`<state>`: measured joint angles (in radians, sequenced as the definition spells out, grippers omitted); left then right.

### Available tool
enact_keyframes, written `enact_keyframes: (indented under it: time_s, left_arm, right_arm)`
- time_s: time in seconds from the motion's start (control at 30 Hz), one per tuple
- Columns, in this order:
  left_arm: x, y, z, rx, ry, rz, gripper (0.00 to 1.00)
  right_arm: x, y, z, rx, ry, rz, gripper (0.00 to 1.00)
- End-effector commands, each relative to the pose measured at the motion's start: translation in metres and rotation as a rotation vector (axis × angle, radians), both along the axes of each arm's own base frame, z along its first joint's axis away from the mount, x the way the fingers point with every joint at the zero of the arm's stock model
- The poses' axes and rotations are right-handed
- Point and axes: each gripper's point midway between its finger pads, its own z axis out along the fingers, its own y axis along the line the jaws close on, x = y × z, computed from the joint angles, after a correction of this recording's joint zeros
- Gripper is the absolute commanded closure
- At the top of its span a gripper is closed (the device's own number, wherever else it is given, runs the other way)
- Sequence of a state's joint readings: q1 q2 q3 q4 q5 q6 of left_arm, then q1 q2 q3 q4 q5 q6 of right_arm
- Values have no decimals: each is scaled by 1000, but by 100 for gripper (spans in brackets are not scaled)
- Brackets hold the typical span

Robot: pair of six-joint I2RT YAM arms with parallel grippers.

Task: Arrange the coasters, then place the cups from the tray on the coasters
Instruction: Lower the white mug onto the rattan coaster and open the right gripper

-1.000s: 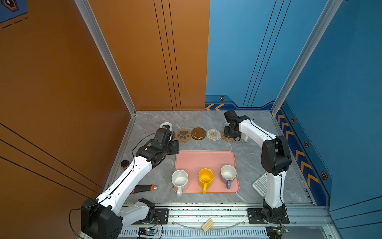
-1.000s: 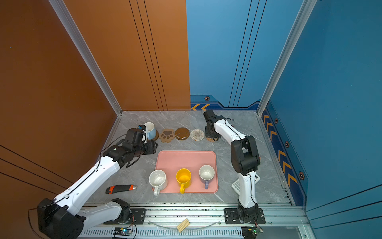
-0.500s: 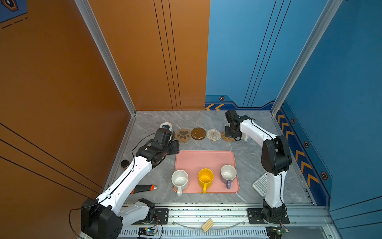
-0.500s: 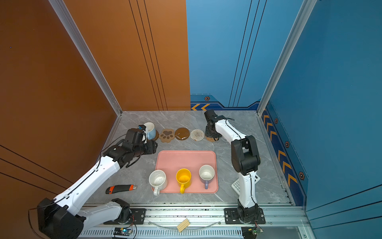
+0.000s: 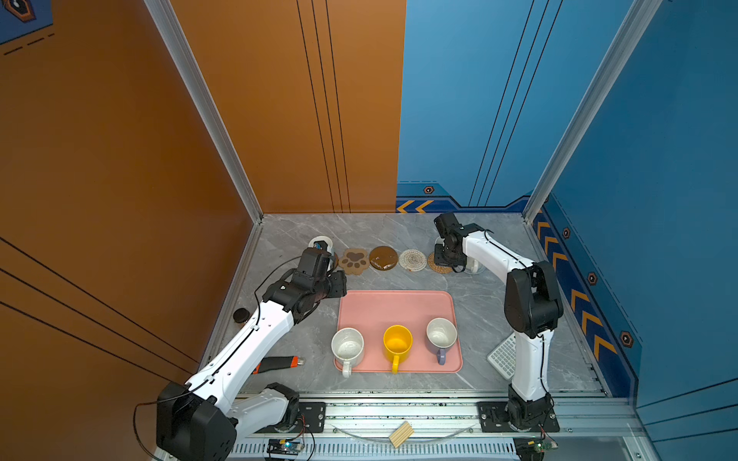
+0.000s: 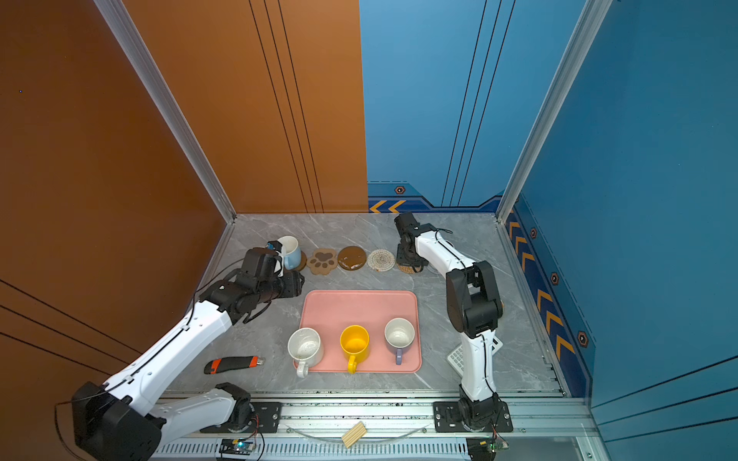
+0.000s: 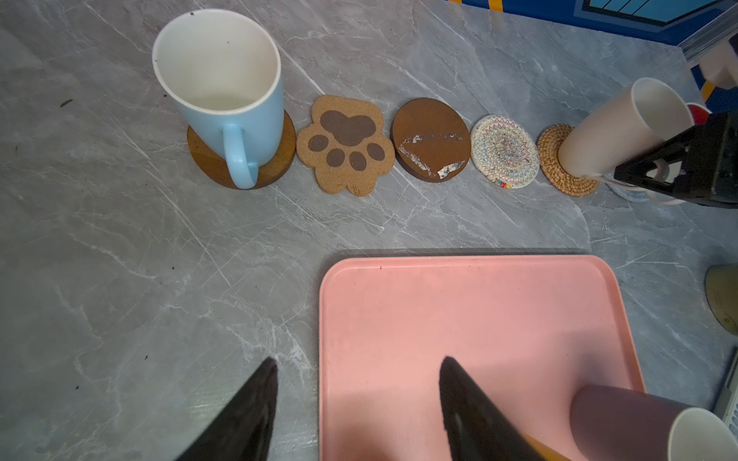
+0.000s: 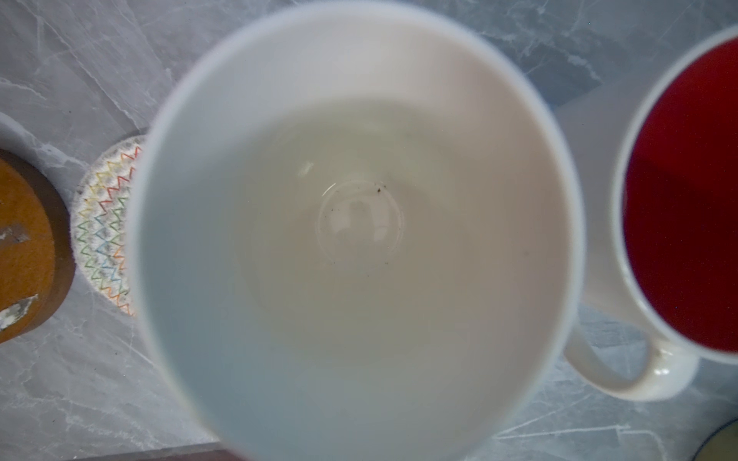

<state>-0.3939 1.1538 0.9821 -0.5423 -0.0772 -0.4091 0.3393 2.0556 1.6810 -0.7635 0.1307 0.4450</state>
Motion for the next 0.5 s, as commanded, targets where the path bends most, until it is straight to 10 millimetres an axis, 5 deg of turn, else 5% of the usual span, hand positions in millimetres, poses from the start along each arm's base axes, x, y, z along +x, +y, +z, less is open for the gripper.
enact_keyframes:
  time_s: [0.0, 0.13, 0.47]
  left_arm:
    - [1, 0, 3, 7, 3, 0, 34]
    - [1, 0, 3, 8, 1, 0, 34]
    - [-2, 2, 4, 12, -2, 2, 34]
  right_arm:
    - [7, 3, -2, 16, -22, -6, 100]
    - [5, 4, -3, 23, -19, -8, 100]
    - [0, 7, 0, 19, -21, 1, 68]
